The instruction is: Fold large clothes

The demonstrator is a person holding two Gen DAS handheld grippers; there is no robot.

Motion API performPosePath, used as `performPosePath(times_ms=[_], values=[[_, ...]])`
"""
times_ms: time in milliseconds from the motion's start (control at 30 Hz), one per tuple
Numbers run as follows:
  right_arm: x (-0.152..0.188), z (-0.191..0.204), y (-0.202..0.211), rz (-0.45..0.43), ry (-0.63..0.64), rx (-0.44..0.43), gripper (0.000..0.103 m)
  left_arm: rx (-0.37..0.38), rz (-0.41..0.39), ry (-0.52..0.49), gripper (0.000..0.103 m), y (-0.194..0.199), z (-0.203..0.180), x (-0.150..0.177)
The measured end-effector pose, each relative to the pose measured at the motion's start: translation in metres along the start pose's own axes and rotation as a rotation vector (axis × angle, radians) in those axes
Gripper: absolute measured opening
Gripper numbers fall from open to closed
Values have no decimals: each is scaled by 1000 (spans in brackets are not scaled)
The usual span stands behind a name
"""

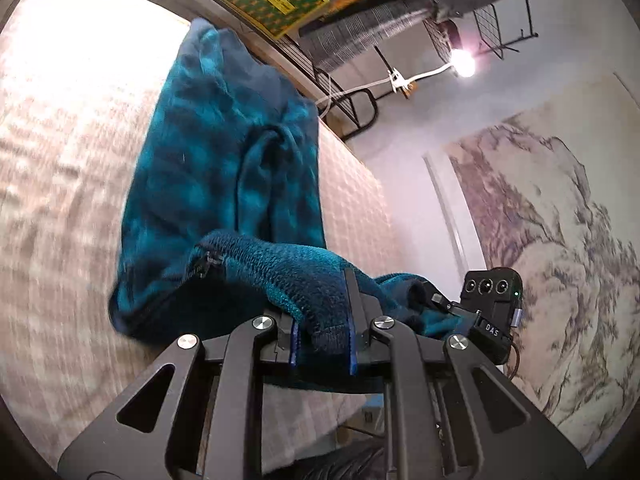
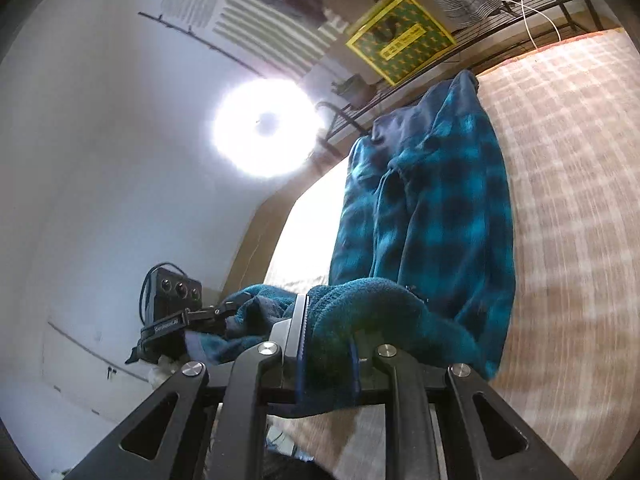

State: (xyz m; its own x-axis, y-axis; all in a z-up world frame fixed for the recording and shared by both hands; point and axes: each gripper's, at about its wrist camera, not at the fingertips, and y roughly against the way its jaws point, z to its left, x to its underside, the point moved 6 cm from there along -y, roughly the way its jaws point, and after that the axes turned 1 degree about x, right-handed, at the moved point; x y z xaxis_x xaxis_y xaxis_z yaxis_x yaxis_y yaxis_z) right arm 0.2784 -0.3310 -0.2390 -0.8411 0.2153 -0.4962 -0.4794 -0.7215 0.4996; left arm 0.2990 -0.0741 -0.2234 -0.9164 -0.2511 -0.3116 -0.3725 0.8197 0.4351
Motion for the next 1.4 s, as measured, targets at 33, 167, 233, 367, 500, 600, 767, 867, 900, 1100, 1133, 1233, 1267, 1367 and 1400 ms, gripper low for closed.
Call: performPosePath(times_ms=[33,167,233,367,500,600,767,867,900,1100,1133,1233,1267,1367,1400], values=[[-9,-1,-2,-4,2,7,14,-4,-4,0,15,-2,2,-7],[-51,-4,-16,-15,9,34,14,-19,-33,0,15,-15,5,-51],[-73,-6,-22,-27,12,47,14,-17,-55,-4,15,-22,8,-80],[-125,-17,-40,-60,0,66,14,-21,-91,-10,15,-37,12,-133],[-173,-32,-68,-71,-18,108,14,-44,-112,-17,15,-59,21,-180],[-207,-50,-93,-63,-24,159,14,-80,-117,-18,15,-82,37,-217],[-252,-88,-132,-70,-56,205,14,-128,-117,2,15,-123,73,-260],[-269,-116,-155,-66,-97,234,14,-163,-110,-1,15,-146,90,-279],[-274,-128,-164,-60,-115,242,14,-173,-110,-4,15,-151,94,-282],[-278,-175,-196,-24,-199,269,14,-201,-97,38,16,-181,128,-291],[-278,-179,-197,-23,-215,257,14,-183,-91,61,16,-182,131,-291],[-278,-183,-193,-21,-259,181,26,-123,-77,130,20,-176,137,-297],[-280,-184,-189,-28,-273,155,32,-109,-73,148,21,-173,136,-298],[-288,-186,-168,-93,-302,118,63,-30,-93,181,30,-160,132,-306],[-291,-185,-159,-123,-314,100,64,-11,-97,184,39,-157,130,-308]])
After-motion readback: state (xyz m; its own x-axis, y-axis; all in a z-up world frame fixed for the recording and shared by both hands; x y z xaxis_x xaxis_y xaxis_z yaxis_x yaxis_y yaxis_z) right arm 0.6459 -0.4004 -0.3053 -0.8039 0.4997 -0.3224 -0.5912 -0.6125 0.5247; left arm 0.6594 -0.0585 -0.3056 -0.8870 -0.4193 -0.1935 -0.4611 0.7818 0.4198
